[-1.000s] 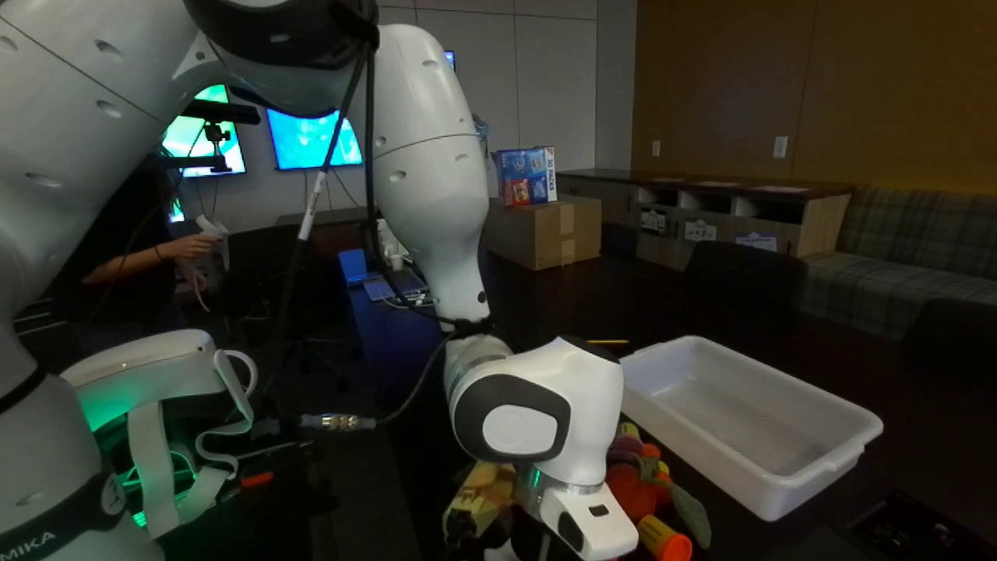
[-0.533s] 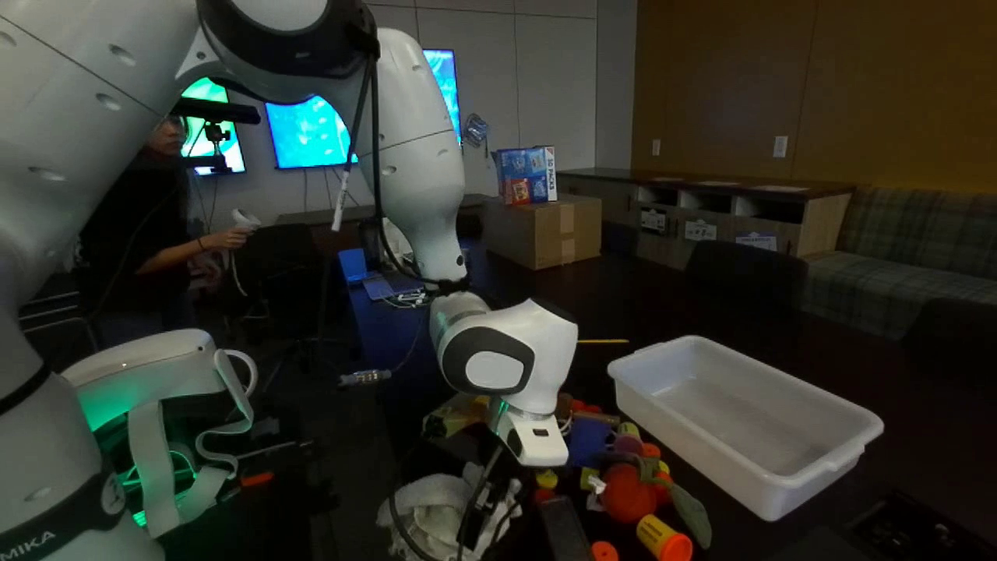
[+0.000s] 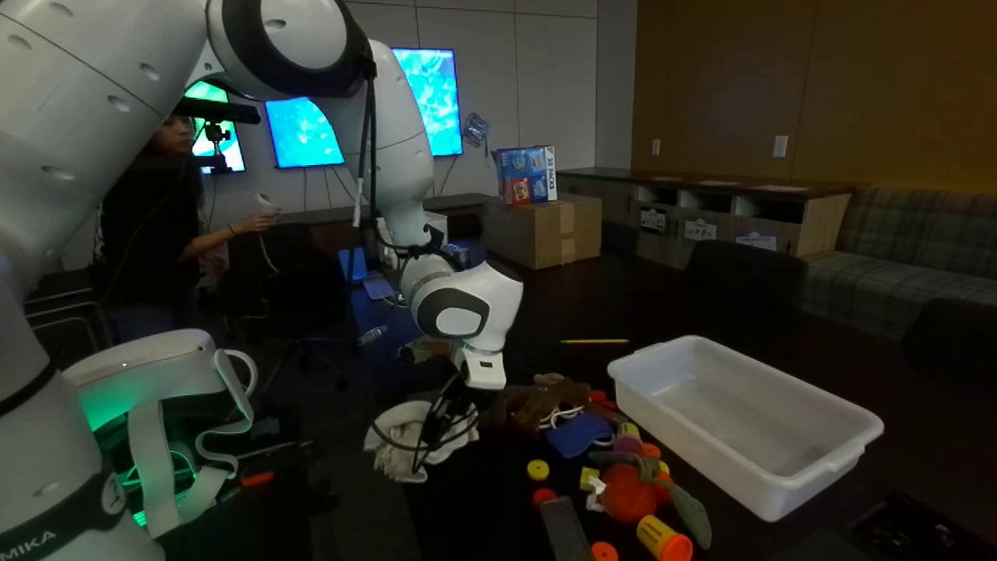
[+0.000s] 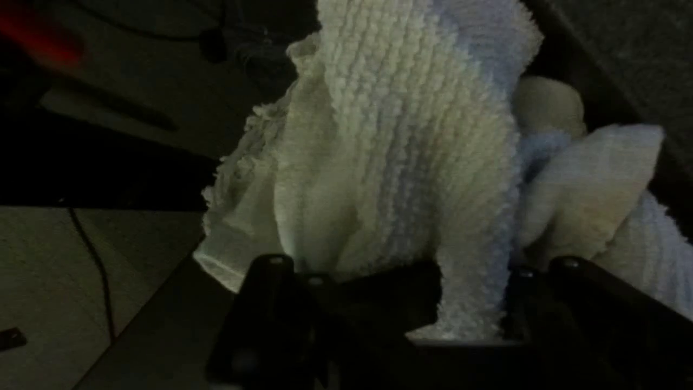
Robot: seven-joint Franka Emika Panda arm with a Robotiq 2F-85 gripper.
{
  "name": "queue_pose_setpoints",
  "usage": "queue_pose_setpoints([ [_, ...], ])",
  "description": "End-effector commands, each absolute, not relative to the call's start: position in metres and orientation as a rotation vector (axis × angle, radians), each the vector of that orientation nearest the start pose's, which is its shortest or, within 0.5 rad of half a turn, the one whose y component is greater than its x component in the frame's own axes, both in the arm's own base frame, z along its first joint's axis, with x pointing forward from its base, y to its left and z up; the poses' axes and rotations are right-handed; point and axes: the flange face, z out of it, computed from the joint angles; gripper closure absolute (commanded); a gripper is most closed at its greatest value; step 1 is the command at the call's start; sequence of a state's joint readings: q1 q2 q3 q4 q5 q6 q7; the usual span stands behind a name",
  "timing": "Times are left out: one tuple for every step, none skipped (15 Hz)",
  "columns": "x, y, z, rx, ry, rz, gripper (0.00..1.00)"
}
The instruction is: Pick up the cloth and sweep away the items on the table, then put the cloth in the bowl
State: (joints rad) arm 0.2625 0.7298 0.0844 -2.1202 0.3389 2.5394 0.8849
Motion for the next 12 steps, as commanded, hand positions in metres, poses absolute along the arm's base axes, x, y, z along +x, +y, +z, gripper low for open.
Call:
queue_pose_setpoints([
  [0.493,0.229,0.067,-2.757,1.251,0.579,0.98],
  [0.496,0.237,0.077,-2.748,1.222,0.564,0.98],
  [0.499,0.238,0.084,-2.743,1.189,0.542,0.98],
  [0.502,0.237,0.097,-2.733,1.171,0.524,0.98],
  [0.503,0.227,0.109,-2.731,1.127,0.51,0.98],
  [0.504,0.218,0.122,-2.728,1.116,0.48,0.98],
  [0.504,0.202,0.135,-2.72,1.048,0.474,0.98],
  [0.504,0.186,0.15,-2.71,1.0,0.456,0.98],
  [0.503,0.17,0.161,-2.699,0.977,0.428,0.98],
  [0.502,0.152,0.171,-2.684,0.944,0.403,0.98],
  [0.5,0.133,0.182,-2.667,0.917,0.382,0.98],
  [0.498,0.111,0.193,-2.651,0.909,0.348,0.98],
])
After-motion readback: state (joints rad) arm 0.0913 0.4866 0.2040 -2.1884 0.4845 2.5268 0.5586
